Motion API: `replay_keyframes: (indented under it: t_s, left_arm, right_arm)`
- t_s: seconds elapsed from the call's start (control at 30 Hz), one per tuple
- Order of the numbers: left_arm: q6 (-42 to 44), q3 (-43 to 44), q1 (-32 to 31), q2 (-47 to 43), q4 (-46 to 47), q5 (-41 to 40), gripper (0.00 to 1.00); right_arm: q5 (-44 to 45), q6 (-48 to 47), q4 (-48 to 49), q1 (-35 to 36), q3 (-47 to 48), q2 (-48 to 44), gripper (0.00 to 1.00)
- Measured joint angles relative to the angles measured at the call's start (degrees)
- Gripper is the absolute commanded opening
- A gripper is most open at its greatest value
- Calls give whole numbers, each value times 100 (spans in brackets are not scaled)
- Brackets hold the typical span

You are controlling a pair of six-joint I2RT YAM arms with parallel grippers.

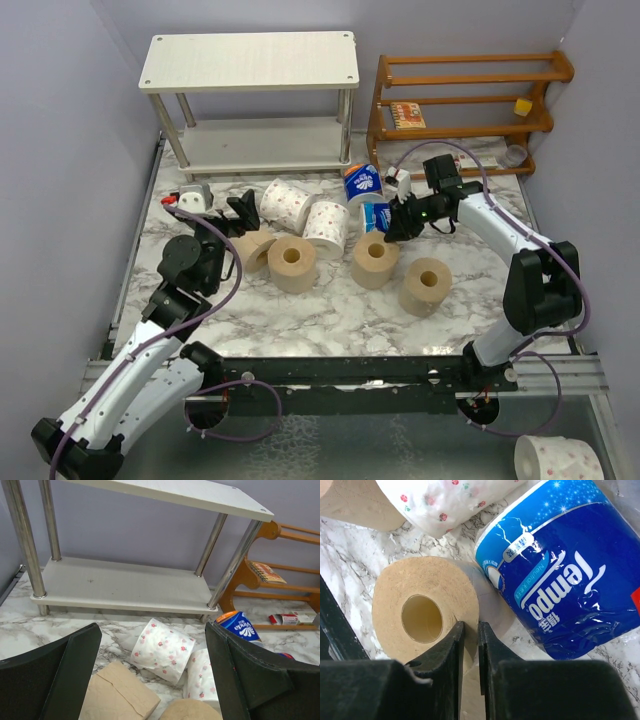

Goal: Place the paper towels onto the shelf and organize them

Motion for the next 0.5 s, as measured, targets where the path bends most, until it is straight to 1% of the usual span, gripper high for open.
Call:
replay_keyframes:
  t_s: [0.03, 0.07, 0.37, 0.5]
  left_arm:
    - [0, 0, 0, 15, -4, 9, 90]
    - [2, 0, 0, 20, -4, 11, 90]
    - [17, 0, 2, 17, -2, 4, 91]
    - [17, 0, 4, 37, -4, 4, 91]
  right_arm:
    - [-2, -2, -2, 9, 0, 0, 3]
    - [-4, -4, -2, 17, 0, 2, 1]
    - [-197, 109, -214, 116, 87, 46, 1]
    - [-216, 481, -483, 122, 306, 39, 1]
